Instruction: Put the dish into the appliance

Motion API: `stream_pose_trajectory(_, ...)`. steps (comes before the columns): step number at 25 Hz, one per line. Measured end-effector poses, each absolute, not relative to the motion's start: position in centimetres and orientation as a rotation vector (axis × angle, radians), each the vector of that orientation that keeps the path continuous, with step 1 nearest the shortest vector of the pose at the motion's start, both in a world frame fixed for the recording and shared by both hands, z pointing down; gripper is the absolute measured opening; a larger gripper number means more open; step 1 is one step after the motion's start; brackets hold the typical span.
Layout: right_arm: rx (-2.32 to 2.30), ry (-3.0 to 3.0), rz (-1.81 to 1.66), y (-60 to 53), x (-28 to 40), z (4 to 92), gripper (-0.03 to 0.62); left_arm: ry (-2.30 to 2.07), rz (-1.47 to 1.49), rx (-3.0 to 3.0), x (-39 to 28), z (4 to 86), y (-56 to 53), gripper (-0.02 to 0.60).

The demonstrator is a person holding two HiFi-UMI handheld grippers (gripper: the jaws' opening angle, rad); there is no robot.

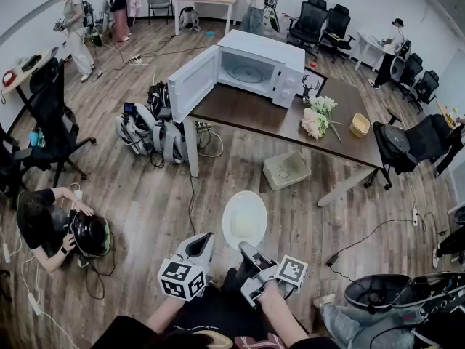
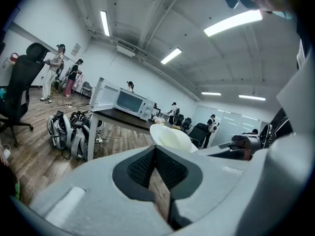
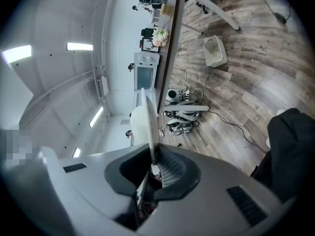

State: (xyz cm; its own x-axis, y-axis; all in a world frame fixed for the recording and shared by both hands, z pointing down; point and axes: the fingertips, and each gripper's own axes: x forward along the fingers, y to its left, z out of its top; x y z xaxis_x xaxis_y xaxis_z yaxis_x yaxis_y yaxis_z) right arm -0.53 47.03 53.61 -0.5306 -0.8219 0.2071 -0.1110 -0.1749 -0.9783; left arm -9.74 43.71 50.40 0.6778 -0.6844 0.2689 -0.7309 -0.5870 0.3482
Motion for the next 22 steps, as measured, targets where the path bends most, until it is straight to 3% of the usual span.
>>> stream_pose_trajectory(22,-1.016,1.617,-1.820,30.3,4.6,54.0,0.046,-1.195,0.113,2.396,-4.6,50.2,28.6,0.009)
